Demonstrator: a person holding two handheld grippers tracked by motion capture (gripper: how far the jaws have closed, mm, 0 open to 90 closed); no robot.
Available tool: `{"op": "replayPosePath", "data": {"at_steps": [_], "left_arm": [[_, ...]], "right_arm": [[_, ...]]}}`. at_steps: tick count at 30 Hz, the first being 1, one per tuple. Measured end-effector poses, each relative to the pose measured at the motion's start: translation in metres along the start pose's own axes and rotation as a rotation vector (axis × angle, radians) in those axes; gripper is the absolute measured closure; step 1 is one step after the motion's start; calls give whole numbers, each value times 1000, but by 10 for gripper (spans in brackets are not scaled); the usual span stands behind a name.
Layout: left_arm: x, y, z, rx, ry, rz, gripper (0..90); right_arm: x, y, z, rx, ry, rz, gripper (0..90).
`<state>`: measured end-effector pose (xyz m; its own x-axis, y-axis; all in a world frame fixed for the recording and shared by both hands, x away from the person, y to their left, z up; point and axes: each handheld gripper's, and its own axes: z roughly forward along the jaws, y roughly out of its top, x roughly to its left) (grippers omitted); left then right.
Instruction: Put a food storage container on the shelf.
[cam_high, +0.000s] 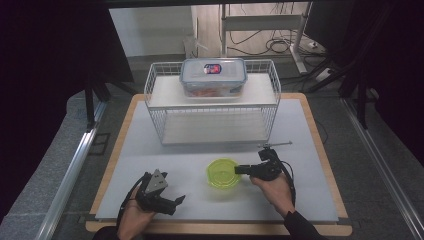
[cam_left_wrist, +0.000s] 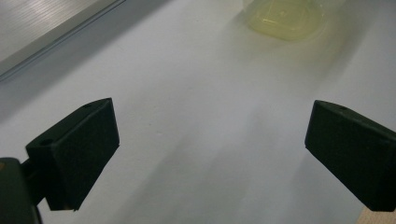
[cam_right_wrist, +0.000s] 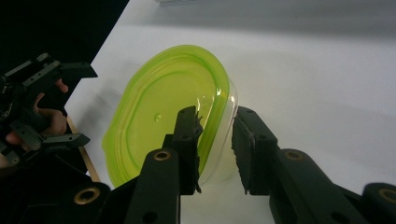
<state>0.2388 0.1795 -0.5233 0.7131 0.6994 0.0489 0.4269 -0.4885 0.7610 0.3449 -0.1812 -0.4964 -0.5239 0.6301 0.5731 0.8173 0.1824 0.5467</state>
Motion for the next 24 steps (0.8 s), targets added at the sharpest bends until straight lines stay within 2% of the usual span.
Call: {"op": "replayPosePath", "data": {"at_steps": [2,4,6,9,13,16,21,24], "left_arm": [[0,0,0,0,0,0,29],[-1,0,1,0,-1,1,29],[0,0,1,1,-1,1,29],[0,0,1,0,-1,1,29],[0,0,0,0,-2,1,29],[0,0,0,-1,0,3,30],[0,0,0,0,0,2,29],[-1,0,0,0,1,2,30]], "right_arm": [[-1,1,1,4,4,0,710],[-4,5,3,13,25,21,732],[-6,6,5,20,49,37,790],[-8,8,8,26,75,58,799],[-6,9,8,34,84,63,805],[-8,7,7,27,121,102,812],[-10,6,5,23,132,111,813],[-9,8,0,3,144,114,814]]}}
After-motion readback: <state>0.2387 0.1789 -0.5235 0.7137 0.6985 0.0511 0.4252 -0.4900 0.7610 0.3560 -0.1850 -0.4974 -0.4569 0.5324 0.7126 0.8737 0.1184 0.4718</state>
